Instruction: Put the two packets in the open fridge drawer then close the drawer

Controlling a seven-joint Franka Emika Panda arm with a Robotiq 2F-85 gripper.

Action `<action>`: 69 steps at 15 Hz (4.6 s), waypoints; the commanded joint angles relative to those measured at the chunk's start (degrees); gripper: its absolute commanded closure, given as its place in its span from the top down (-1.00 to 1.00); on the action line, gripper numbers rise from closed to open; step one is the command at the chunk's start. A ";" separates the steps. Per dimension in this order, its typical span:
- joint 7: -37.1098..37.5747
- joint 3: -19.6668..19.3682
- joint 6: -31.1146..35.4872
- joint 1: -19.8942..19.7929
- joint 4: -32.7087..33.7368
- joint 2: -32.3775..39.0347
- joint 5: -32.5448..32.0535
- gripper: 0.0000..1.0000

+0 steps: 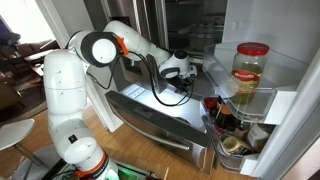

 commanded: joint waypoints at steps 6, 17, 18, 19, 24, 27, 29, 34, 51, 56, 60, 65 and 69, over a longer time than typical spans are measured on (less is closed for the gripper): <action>24.23 -4.51 -1.05 5.58 -6.01 -7.93 -10.92 -0.95; 67.52 -15.74 -15.99 15.79 -13.09 -19.89 -29.22 -0.96; 70.13 -14.98 -16.33 15.38 -13.36 -20.43 -29.65 -0.96; 72.04 -14.23 -17.22 14.94 -13.59 -20.92 -29.59 -0.37; 78.92 -11.73 -16.01 13.24 -16.70 -22.64 -31.16 0.27; 77.16 -10.96 -15.52 12.31 -19.73 -24.78 -30.09 0.72; 74.94 -10.64 -14.73 11.78 -22.34 -26.58 -29.25 0.98; 62.88 -10.27 -13.99 11.27 -30.20 -32.59 -25.81 1.00; 45.24 -7.87 -24.55 8.77 -37.03 -38.41 -33.95 1.00; 36.85 -7.43 -29.58 8.08 -40.52 -40.39 -42.88 1.00; 33.42 -7.26 -24.00 7.53 -45.94 -42.23 -49.56 1.00; 28.75 -8.28 -18.57 7.96 -43.64 -38.93 -49.00 1.00; 25.23 -9.61 -15.41 8.31 -43.47 -37.57 -46.23 1.00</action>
